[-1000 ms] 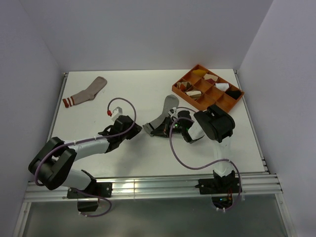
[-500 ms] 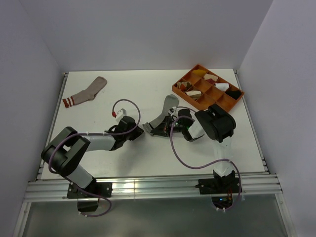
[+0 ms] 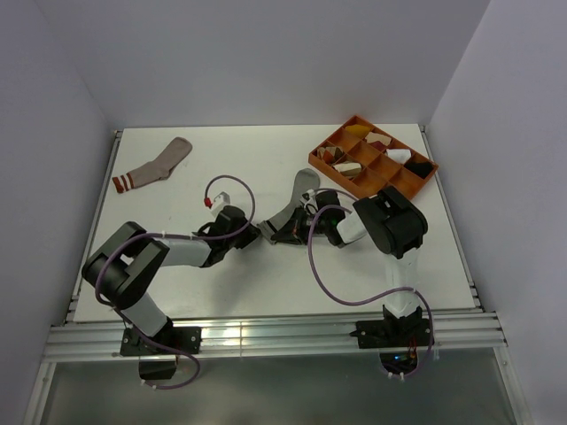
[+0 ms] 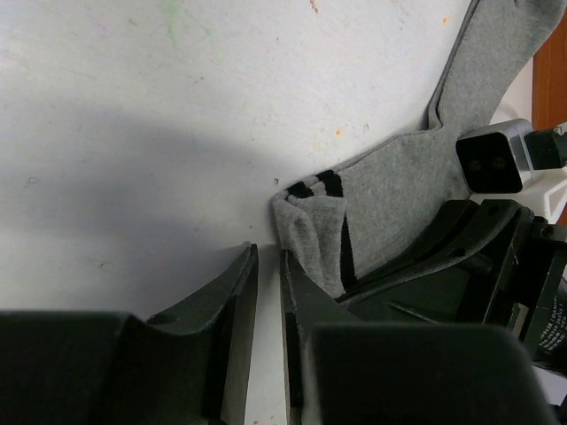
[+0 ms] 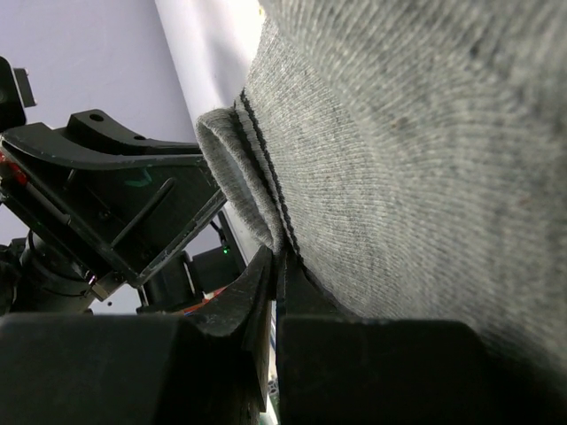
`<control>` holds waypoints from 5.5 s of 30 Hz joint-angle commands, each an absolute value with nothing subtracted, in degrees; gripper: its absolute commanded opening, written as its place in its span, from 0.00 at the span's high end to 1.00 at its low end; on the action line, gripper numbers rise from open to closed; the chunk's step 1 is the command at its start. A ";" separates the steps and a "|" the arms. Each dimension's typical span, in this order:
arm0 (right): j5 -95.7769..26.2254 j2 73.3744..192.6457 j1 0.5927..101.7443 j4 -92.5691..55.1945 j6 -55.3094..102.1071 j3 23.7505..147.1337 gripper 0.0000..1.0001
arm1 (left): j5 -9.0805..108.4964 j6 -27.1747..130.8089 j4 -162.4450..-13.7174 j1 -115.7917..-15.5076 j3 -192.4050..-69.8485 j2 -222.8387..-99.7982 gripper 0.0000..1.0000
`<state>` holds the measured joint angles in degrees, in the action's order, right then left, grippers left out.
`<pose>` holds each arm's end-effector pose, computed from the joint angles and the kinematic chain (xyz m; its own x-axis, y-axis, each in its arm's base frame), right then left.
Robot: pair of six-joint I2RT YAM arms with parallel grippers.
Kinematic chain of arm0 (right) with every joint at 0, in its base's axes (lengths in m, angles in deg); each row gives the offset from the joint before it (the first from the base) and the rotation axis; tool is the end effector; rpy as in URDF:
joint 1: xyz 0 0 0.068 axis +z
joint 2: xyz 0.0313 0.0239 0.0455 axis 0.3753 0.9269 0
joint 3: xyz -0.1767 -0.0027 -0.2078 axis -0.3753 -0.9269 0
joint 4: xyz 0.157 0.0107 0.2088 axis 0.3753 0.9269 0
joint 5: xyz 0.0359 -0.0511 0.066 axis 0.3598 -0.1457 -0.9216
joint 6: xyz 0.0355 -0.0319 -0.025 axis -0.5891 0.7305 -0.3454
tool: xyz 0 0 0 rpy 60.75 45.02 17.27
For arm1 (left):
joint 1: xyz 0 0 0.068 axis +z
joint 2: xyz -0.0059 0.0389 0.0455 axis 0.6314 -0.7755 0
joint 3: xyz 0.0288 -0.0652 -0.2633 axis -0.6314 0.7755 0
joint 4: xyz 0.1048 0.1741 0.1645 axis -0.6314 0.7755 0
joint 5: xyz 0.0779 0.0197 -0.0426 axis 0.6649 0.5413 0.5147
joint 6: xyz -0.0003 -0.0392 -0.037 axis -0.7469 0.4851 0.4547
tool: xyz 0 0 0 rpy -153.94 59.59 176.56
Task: Roll the socks
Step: Roll the sock at the center of the board.
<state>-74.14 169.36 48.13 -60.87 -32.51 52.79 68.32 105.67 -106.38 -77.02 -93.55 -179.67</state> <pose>0.3008 0.1762 0.0745 -0.9803 0.1948 -0.0323 0.0428 0.3690 0.9284 0.2403 -0.1787 0.1291 -0.6541 -0.6247 -0.4265 -0.2445 0.7082 -0.6623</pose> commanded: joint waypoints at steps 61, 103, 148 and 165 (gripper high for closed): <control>-30.04 148.08 63.16 -25.61 5.69 62.01 0.55 | 73.88 106.07 -88.00 -78.88 -105.63 -186.72 1.00; -26.87 154.32 69.33 -31.85 7.02 61.14 0.88 | 73.44 106.77 -90.02 -78.96 -104.58 -184.88 1.00; -64.66 167.15 48.50 -31.85 -11.18 66.06 1.00 | 68.43 104.57 -111.91 -74.22 -100.35 -185.66 0.53; -63.79 167.24 48.50 -28.95 -9.60 68.08 1.00 | 70.01 104.13 -104.88 -74.83 -106.06 -188.48 0.56</control>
<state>-65.53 165.99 48.52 -32.34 -11.68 66.71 69.30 105.38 -107.26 -74.29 -103.67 -188.04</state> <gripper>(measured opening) 0.072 0.442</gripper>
